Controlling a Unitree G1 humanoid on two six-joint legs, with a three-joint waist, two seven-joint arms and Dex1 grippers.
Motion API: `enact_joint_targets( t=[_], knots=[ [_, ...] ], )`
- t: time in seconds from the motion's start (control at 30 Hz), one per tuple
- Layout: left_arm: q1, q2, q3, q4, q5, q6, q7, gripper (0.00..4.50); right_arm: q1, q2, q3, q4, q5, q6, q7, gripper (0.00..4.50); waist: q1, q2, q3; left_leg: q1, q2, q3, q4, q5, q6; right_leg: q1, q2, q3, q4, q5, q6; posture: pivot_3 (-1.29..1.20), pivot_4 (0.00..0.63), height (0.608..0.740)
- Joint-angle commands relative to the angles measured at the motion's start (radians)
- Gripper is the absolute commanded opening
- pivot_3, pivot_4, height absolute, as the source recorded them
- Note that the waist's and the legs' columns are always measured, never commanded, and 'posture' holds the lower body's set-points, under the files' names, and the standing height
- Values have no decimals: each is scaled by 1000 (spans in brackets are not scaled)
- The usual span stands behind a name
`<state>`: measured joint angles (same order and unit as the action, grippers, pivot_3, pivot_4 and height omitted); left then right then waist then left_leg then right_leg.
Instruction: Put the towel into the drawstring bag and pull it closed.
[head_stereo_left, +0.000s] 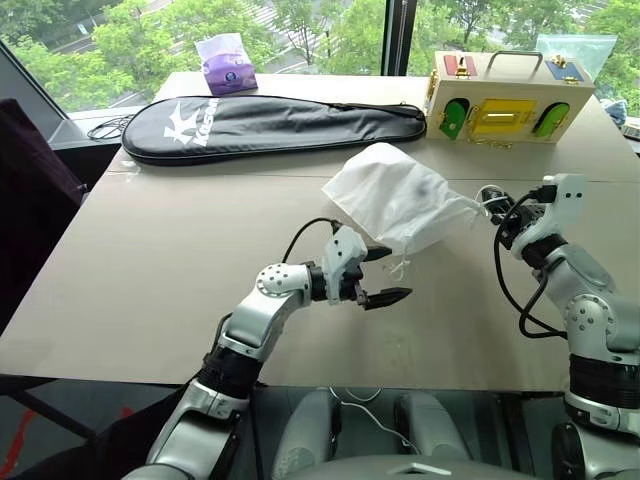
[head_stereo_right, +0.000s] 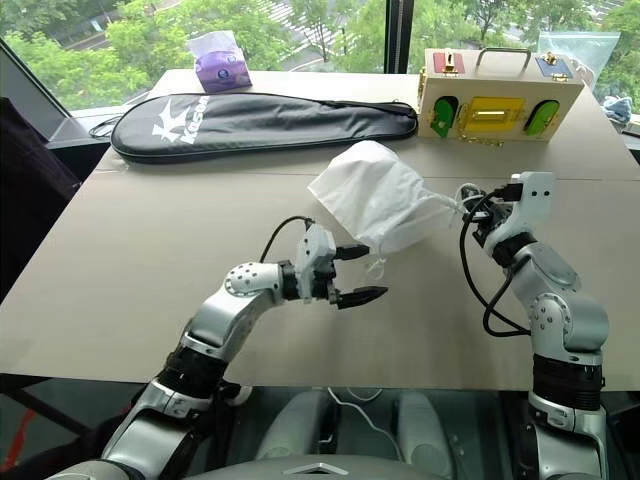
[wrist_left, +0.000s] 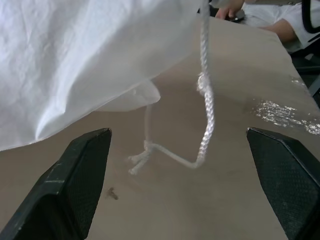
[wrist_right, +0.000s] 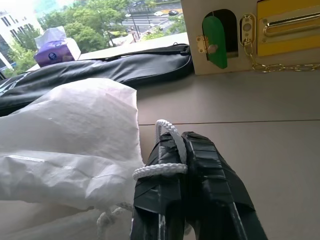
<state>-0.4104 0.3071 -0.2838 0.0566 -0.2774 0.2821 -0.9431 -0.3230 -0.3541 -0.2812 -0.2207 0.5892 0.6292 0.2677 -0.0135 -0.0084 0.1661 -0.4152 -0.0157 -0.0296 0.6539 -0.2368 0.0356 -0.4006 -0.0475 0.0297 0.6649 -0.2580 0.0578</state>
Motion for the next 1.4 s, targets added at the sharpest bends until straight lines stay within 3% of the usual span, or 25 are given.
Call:
enact_joint_targets(
  t=[0.03,0.13,0.27,0.33,0.5,0.67,0.8,0.93,1.03,1.2,1.4],
  knots=[
    [-22,-23,-13,36,12,-60,-29,3928,-3,-13,-26,-60,16,-4,-4,0,0,0,0,0,0,0,0,0,0,0,0,0,0,0,0,0,150,740],
    [-23,-45,-7,49,8,-68,-29,2747,3,-14,-29,-65,16,-4,-6,0,0,0,0,0,0,0,0,0,0,0,0,0,0,0,0,0,150,740],
    [-22,-59,1,63,17,-80,-22,765,12,-10,-27,-62,13,-11,-6,0,0,0,0,0,0,0,0,0,0,0,0,0,0,0,0,0,150,740],
    [-21,-62,2,75,29,-92,-14,84,15,-7,-25,-62,13,-14,-8,0,0,0,0,0,0,0,0,0,0,0,0,0,0,0,0,0,150,740],
    [-11,-68,22,73,57,-127,36,84,15,-4,-25,-61,14,-19,-10,0,0,0,0,0,0,0,0,0,0,0,0,0,0,0,0,0,150,740],
    [46,-45,132,14,96,-303,169,84,33,-5,-57,-67,26,-37,-12,0,-1,0,0,0,0,0,0,0,0,0,-1,0,0,0,0,0,150,740],
    [60,2,207,21,278,-497,390,84,14,-19,-84,-36,-28,-112,-30,0,3,0,0,0,0,0,0,0,0,0,-1,0,0,0,0,0,150,740],
    [-39,45,312,76,484,-589,720,84,-71,-75,-64,24,-178,-283,-43,0,4,0,0,0,-1,0,0,0,0,0,-2,0,0,0,0,0,150,740],
    [-171,99,354,123,574,-601,862,84,-168,-123,-54,74,-255,-372,-48,0,4,0,0,0,-2,-1,1,0,0,0,-2,0,1,1,2,0,150,740],
    [-408,197,376,273,627,-589,978,84,-311,-166,-57,144,-329,-467,-70,0,3,-1,0,-1,-3,-2,0,0,0,0,-2,-2,0,1,2,0,150,740],
    [-523,272,354,495,669,-574,1051,84,-335,-171,-103,210,-365,-504,-132,0,1,0,0,-1,-3,0,-2,2,-4,-1,-3,-1,-3,1,2,0,150,740]
  ],
)
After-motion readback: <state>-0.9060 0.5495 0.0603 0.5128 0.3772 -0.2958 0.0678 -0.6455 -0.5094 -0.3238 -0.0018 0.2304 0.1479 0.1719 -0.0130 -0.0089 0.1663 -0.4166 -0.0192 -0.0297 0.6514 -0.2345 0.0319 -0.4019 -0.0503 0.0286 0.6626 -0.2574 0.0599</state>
